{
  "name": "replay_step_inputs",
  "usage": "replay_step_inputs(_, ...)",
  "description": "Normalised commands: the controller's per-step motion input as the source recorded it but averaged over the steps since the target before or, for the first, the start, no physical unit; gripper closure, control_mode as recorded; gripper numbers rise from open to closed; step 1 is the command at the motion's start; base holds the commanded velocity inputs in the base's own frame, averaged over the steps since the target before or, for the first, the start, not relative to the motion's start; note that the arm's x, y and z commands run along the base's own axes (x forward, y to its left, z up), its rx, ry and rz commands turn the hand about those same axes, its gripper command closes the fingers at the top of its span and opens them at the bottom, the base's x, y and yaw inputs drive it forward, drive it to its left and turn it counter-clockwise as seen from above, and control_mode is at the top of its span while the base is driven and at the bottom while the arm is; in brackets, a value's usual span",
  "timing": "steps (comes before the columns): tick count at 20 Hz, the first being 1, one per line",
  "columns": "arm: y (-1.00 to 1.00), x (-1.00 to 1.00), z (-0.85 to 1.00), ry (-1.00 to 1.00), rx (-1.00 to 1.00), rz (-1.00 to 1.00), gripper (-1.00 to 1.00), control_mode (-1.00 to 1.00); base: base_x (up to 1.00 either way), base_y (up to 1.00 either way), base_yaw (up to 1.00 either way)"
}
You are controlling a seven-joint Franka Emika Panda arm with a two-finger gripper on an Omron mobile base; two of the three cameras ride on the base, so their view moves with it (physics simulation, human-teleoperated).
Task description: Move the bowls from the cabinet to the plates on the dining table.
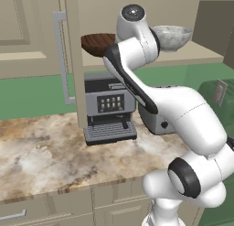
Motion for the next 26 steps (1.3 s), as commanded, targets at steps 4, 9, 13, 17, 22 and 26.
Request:
replay_step_inputs(4, 0.00, 0.22, 0.00, -0.04, -0.02, 0.00, -1.00, -1.00, 0.00, 0.00, 0.00)
replay_step_inputs(9, 0.00, 0.34, 0.00, -0.01, -0.01, 0.00, -1.00, -1.00, 0.00, 0.00, 0.00)
replay_step_inputs(13, 0.00, 0.34, 0.00, 0.00, -0.02, 0.00, -1.00, -1.00, 0.00, 0.00, 0.00)
replay_step_inputs(17, 0.00, 0.35, 0.02, 0.00, -0.02, 0.00, -1.00, -1.00, 0.00, 0.00, 0.00)
replay_step_inputs(22, 0.00, 0.38, 0.08, 0.00, -0.03, 0.00, -1.00, -1.00, 0.00, 0.00, 0.00)
replay_step_inputs(26, 0.07, 0.32, 0.01, 0.00, -0.05, 0.00, -1.00, -1.00, 0.00, 0.00, 0.00)
